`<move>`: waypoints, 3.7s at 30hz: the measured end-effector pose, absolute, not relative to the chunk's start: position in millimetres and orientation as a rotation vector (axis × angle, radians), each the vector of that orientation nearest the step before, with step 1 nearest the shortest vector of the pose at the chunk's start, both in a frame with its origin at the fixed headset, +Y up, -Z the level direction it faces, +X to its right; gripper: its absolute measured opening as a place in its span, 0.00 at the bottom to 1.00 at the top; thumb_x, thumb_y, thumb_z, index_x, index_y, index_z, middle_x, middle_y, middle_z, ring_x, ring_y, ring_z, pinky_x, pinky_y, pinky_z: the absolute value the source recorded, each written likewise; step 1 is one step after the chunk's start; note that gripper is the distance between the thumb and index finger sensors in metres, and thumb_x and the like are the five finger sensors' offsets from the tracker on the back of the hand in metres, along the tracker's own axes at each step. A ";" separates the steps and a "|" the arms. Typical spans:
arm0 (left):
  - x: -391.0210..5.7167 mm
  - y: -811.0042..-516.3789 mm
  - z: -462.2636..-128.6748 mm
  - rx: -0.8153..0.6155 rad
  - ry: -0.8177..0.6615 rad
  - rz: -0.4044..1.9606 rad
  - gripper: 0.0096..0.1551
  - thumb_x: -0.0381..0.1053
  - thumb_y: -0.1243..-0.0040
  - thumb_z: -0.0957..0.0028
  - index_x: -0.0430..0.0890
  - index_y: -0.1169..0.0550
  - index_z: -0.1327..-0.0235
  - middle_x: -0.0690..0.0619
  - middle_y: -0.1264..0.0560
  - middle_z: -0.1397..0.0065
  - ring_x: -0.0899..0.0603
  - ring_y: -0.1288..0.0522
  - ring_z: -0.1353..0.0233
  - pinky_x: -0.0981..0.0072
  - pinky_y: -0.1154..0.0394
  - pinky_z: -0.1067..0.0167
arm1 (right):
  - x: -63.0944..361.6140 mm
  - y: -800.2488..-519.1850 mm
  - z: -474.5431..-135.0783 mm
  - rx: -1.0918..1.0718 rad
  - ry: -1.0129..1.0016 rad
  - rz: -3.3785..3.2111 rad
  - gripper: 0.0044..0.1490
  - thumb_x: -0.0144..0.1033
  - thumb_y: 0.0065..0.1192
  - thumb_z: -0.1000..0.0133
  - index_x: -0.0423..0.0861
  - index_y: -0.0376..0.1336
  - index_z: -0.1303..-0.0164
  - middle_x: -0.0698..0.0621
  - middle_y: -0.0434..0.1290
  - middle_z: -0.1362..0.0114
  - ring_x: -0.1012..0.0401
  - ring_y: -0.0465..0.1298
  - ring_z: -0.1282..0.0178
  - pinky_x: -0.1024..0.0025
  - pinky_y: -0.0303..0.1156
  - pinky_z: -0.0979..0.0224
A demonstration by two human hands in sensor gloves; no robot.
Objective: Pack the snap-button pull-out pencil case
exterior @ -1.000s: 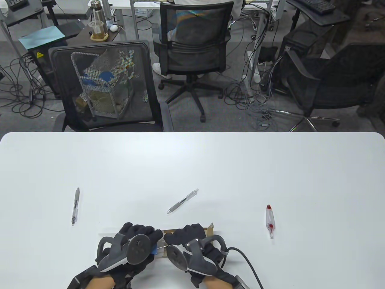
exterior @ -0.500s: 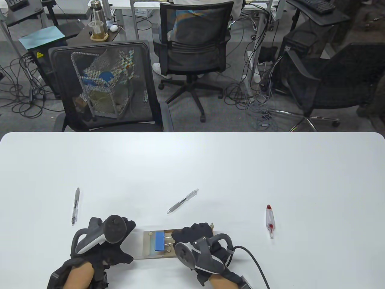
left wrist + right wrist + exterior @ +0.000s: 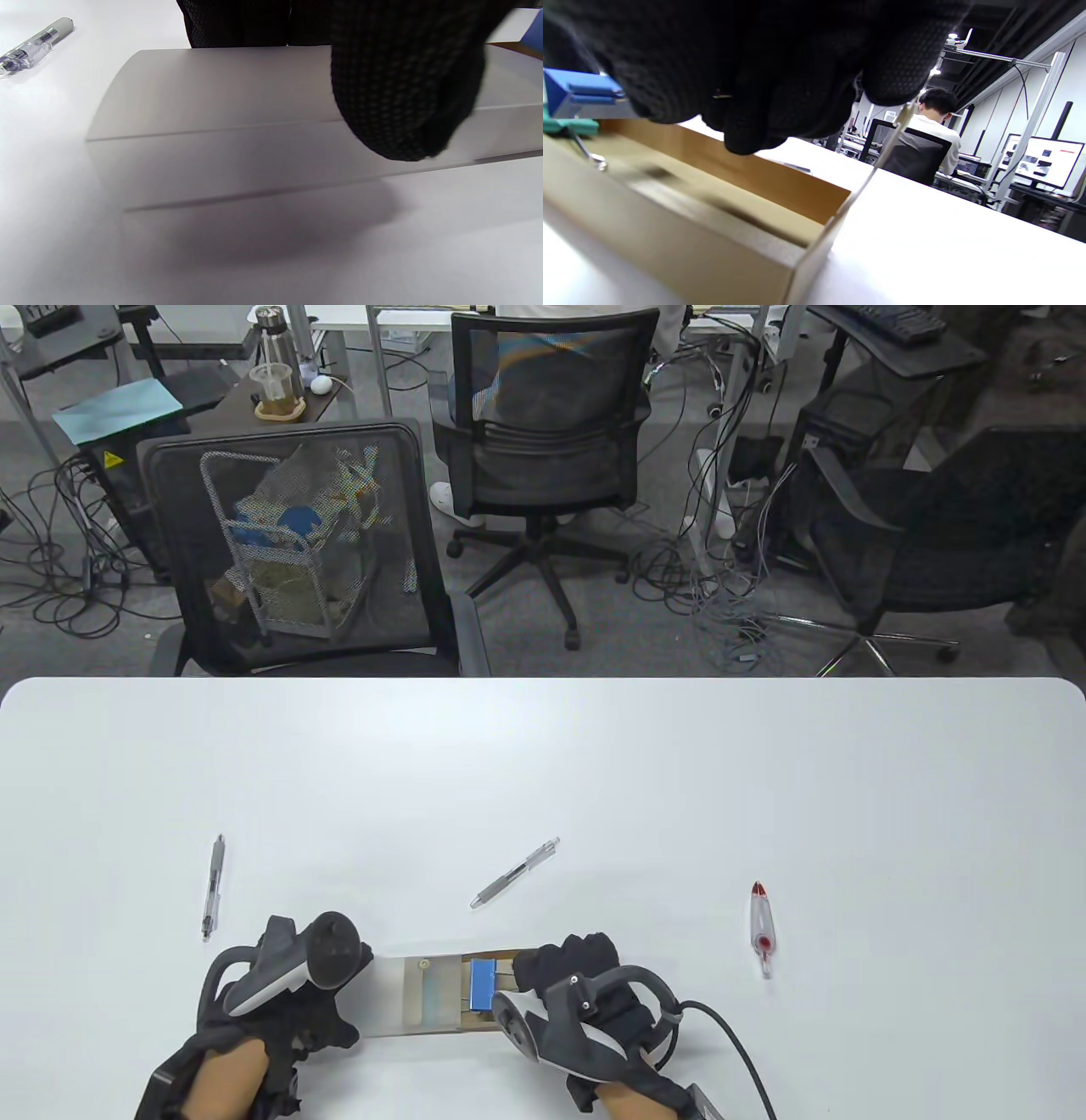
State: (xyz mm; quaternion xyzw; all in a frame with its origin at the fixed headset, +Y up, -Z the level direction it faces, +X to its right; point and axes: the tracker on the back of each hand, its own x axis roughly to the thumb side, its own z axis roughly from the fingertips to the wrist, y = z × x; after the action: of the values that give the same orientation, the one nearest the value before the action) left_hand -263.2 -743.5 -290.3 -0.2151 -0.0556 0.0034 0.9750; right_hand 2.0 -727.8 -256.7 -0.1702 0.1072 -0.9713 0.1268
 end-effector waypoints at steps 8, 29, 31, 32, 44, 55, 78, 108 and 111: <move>-264.5 -743.8 -290.5 -0.438 -0.104 0.026 0.56 0.61 0.19 0.74 0.64 0.31 0.26 0.60 0.35 0.17 0.44 0.34 0.15 0.34 0.50 0.18 | -17.0 -738.8 -269.9 -0.471 0.166 -2.895 0.30 0.58 0.70 0.59 0.66 0.73 0.45 0.66 0.85 0.46 0.68 0.83 0.47 0.63 0.76 0.29; -266.5 -744.1 -291.8 -0.438 -0.098 0.037 0.56 0.61 0.18 0.74 0.65 0.31 0.27 0.61 0.35 0.18 0.45 0.34 0.16 0.34 0.49 0.18 | -45.0 -757.5 -272.2 -0.446 0.135 -2.876 0.28 0.58 0.73 0.62 0.68 0.74 0.49 0.68 0.82 0.38 0.67 0.80 0.38 0.62 0.74 0.26; -266.5 -744.1 -291.8 -0.437 -0.098 0.037 0.56 0.61 0.18 0.75 0.65 0.31 0.26 0.61 0.35 0.18 0.45 0.34 0.16 0.34 0.49 0.18 | -44.6 -757.3 -272.1 -0.446 0.119 -2.874 0.28 0.58 0.72 0.61 0.68 0.74 0.48 0.68 0.81 0.37 0.66 0.80 0.38 0.61 0.74 0.26; -266.4 -744.1 -291.8 -0.437 -0.097 0.036 0.56 0.61 0.18 0.75 0.65 0.31 0.26 0.61 0.35 0.18 0.45 0.34 0.16 0.34 0.49 0.18 | -43.7 -756.8 -272.1 -0.444 0.105 -2.872 0.28 0.59 0.71 0.60 0.68 0.73 0.48 0.68 0.81 0.36 0.66 0.79 0.37 0.61 0.73 0.26; -267.1 -744.3 -291.8 -0.441 -0.092 0.041 0.56 0.61 0.19 0.74 0.65 0.31 0.26 0.61 0.35 0.18 0.45 0.34 0.16 0.34 0.49 0.18 | -7.5 -712.8 -264.7 -0.522 0.378 -3.066 0.31 0.63 0.66 0.57 0.68 0.71 0.43 0.65 0.79 0.32 0.64 0.79 0.35 0.61 0.74 0.28; -267.1 -744.3 -291.8 -0.441 -0.093 0.041 0.56 0.61 0.19 0.74 0.65 0.32 0.26 0.61 0.36 0.18 0.45 0.34 0.16 0.34 0.49 0.18 | 137.6 -671.7 -307.3 0.550 0.350 -3.123 0.49 0.68 0.66 0.57 0.59 0.59 0.25 0.54 0.71 0.22 0.61 0.77 0.34 0.60 0.74 0.30; -267.4 -744.2 -291.4 -0.449 -0.093 0.045 0.56 0.61 0.19 0.74 0.65 0.32 0.26 0.61 0.36 0.18 0.45 0.35 0.15 0.34 0.49 0.18 | 222.9 -758.0 -344.4 1.087 -0.284 -2.769 0.39 0.60 0.69 0.55 0.52 0.68 0.36 0.56 0.81 0.38 0.65 0.80 0.48 0.66 0.78 0.41; -267.4 -744.5 -291.2 -0.451 -0.092 0.049 0.56 0.61 0.19 0.73 0.65 0.32 0.26 0.61 0.36 0.17 0.45 0.35 0.15 0.34 0.49 0.18 | 11.0 -721.2 -267.1 -0.587 0.252 -2.783 0.36 0.57 0.72 0.60 0.67 0.67 0.38 0.67 0.79 0.33 0.69 0.79 0.42 0.70 0.77 0.33; -267.5 -744.5 -291.4 -0.453 -0.091 0.050 0.56 0.61 0.19 0.73 0.65 0.32 0.25 0.61 0.37 0.17 0.45 0.35 0.15 0.34 0.49 0.18 | 3.1 -733.6 -270.3 -0.597 0.161 -2.724 0.36 0.56 0.73 0.61 0.67 0.67 0.39 0.67 0.80 0.34 0.70 0.80 0.42 0.71 0.77 0.34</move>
State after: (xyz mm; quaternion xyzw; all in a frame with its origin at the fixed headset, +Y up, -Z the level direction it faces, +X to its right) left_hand -267.5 -744.5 -291.4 -0.2245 -0.0450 0.0247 0.9731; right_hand 3.1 -733.6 -270.3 -0.2104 0.0569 -0.9605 0.1730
